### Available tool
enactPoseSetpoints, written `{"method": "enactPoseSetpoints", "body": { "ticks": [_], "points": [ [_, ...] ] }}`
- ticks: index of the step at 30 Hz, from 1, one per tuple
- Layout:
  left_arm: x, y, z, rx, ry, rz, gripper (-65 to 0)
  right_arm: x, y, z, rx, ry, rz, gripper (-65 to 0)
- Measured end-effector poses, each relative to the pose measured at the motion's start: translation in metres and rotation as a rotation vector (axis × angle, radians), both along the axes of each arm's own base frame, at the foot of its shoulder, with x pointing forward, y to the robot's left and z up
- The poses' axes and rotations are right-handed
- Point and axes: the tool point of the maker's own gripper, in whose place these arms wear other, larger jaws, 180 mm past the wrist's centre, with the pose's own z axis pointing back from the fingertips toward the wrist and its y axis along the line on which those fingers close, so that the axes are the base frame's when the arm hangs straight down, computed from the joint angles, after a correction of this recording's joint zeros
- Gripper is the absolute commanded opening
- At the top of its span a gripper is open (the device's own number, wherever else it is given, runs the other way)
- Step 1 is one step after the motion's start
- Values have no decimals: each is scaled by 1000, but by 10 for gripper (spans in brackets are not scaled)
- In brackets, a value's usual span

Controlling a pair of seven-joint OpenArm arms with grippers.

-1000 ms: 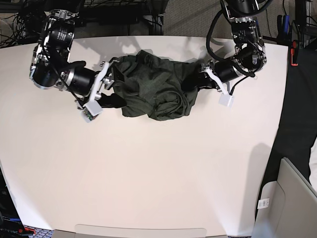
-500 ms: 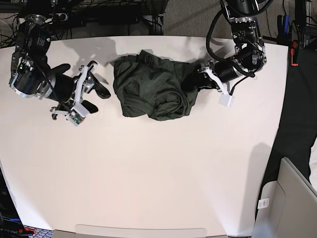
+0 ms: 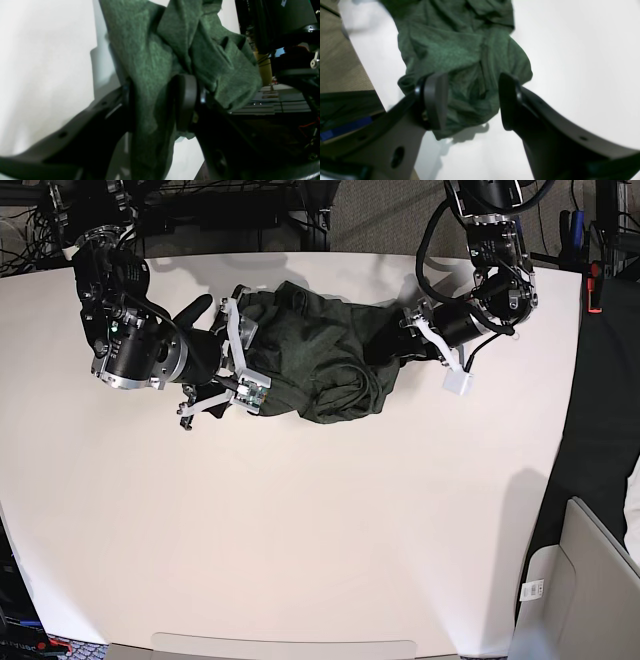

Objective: Fold the T-shirt properly
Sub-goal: 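Grasp the folded bundle with the right gripper and press it together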

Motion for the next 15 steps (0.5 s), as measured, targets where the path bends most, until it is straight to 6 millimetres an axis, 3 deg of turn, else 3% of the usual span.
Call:
{"method": "enactPoseSetpoints", "body": {
  "ticks": [5, 15],
  "points": [
    [0, 0, 0, -2, -1, 3, -422, 2, -6, -8, -60, -11, -8, -347],
    [0, 0, 0, -2, 0, 3, -422, 6, 9, -32, -88, 51, 6, -350]
  ]
}}
